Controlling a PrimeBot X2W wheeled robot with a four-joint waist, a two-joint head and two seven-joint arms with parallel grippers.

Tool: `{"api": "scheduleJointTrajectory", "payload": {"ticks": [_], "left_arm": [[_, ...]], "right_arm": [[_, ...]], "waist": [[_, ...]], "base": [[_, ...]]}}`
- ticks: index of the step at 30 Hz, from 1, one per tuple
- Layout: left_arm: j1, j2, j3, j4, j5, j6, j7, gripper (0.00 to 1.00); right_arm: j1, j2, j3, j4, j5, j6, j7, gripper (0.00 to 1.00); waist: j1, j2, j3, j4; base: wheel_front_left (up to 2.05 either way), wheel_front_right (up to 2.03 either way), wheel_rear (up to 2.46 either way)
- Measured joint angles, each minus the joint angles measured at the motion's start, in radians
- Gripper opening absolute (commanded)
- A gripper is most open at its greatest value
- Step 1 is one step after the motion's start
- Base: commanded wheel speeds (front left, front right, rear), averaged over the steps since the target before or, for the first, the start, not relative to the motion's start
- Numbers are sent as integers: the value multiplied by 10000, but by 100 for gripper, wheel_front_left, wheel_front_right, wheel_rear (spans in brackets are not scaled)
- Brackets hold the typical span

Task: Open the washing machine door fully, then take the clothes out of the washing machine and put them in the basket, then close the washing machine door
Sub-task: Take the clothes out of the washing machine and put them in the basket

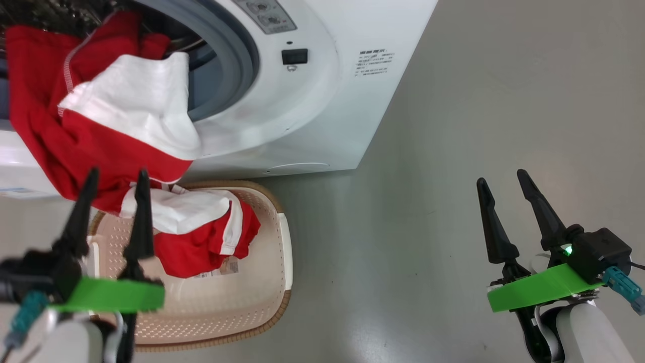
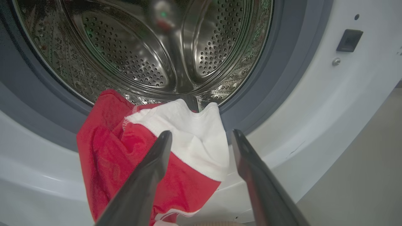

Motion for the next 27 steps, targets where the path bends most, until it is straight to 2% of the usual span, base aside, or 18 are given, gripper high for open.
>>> {"api": "scheduleJointTrajectory", "payload": {"ticks": [8, 16, 24, 27], "left_arm": [[-2027, 734, -278, 1551, -109, 0, -2, 100], [-4458, 1615, -836, 4426, -460, 0, -4, 100], [-6592, 2077, -2042, 7735, -1530, 0, 15, 100], [-7203, 2247, -2328, 8472, -1785, 0, 58, 100]], "right_arm": [[-113, 0, -17, -23, 0, 0, 0, 100], [-335, 0, 54, -21, 2, 0, -2, 100], [-444, 0, 46, -50, 2, 0, -2, 100], [-454, 0, 50, -56, 2, 0, 0, 100]], "waist": [[0, 1, 215, 1], [0, 0, 417, -83], [0, 0, 568, -142], [0, 0, 616, -170]], "base": [[0, 0, 0], [0, 0, 0], [0, 0, 0], [0, 0, 0]]}}
